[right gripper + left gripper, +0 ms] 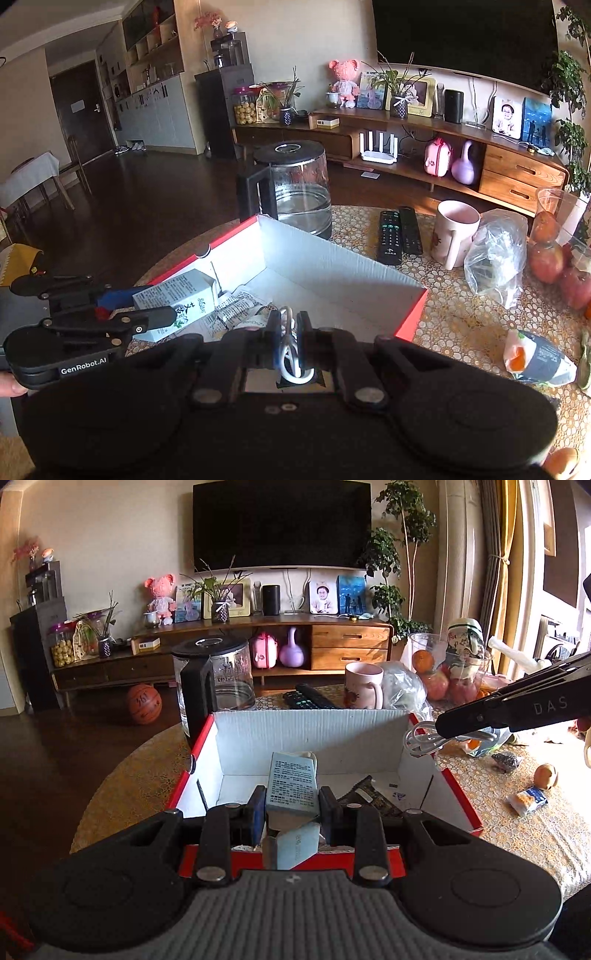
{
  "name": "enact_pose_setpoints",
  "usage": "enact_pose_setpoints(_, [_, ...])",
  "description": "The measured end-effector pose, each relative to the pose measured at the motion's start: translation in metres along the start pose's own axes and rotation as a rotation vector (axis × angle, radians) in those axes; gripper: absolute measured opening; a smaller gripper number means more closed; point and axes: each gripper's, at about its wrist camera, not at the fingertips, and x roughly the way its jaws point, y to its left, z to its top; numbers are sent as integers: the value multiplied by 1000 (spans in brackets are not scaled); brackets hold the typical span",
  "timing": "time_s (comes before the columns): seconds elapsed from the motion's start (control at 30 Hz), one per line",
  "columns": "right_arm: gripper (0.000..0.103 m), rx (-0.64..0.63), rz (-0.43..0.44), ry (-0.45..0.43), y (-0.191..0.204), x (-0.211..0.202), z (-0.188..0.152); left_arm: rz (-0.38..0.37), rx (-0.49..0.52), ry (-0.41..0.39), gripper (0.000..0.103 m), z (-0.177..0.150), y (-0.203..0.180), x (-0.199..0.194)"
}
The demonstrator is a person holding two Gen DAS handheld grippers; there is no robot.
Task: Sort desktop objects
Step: 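Carry the milk carton and white cable with both tools over the red box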
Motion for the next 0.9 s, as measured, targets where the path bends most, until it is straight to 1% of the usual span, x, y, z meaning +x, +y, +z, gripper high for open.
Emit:
enact_pose_setpoints(0.1, [7, 8, -4, 11, -2, 15, 6, 9, 15, 15, 29, 6, 4, 16])
enact_pose_setpoints(0.27, [7, 12, -26, 30, -3, 40, 14, 12, 41, 69, 29, 13, 10, 49])
enact_pose_setpoints(0.37, [7, 21, -45, 42, -5, 56, 18, 41, 72, 87, 29, 15, 12, 67])
enact_pose_setpoints(0.63, [7, 79, -75, 106, -12, 103, 22, 22, 33, 164, 29, 24, 21, 109])
enact_pose_setpoints(0.9, [7, 125, -81, 171, -13, 139, 19, 8, 35, 232, 29, 21, 21, 133])
